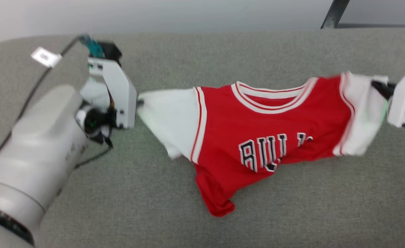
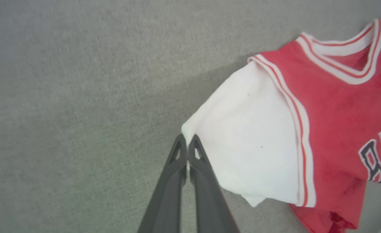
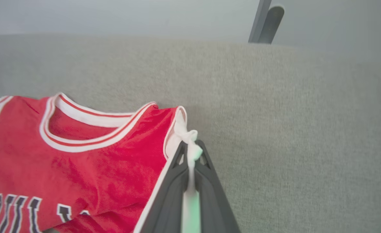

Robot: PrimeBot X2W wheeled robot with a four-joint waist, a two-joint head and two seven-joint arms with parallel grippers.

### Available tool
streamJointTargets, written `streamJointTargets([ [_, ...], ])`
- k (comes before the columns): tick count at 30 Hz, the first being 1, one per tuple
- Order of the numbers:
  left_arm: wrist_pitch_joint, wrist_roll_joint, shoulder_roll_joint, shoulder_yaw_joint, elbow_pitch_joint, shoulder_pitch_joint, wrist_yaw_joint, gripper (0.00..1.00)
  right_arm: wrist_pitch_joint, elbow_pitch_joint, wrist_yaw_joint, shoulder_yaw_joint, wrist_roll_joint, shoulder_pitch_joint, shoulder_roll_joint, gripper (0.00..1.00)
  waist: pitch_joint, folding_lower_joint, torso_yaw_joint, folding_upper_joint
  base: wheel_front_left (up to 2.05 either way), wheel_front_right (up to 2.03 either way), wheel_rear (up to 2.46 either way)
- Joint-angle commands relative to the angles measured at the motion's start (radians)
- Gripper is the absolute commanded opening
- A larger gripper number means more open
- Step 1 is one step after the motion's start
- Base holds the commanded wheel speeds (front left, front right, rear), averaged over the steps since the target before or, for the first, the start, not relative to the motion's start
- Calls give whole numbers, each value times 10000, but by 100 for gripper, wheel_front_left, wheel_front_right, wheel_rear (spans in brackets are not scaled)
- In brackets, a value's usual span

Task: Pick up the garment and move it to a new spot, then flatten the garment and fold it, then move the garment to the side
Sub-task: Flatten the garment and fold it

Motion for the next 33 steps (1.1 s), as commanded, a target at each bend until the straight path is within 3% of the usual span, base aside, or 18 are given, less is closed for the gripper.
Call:
streamJointTargets([
  [1,-399,93,-10,153,200,-386,24,0,-238,64,0,-110,9,-374,196,0,-551,0,-78,0,0,0,0],
  [13,-3331,771,-156,757,1956,-2703,233,0,-2112,1108,0,178,-733,-2737,1223,0,-1642,0,-233,0,0,0,0],
  [20,-4229,1208,-273,690,2777,-3783,275,0,-3010,2328,0,582,-940,-3923,1710,0,-1919,0,-196,0,0,0,0],
  [27,-4927,1458,-365,611,3122,-4484,207,0,-4074,3126,0,701,-1126,-4902,1908,0,-1478,0,-135,0,0,0,0],
  [33,-5581,1434,-398,848,3354,-5691,247,0,-5104,3974,0,678,-1364,-6357,2128,0,79,0,-129,0,0,0,0],
])
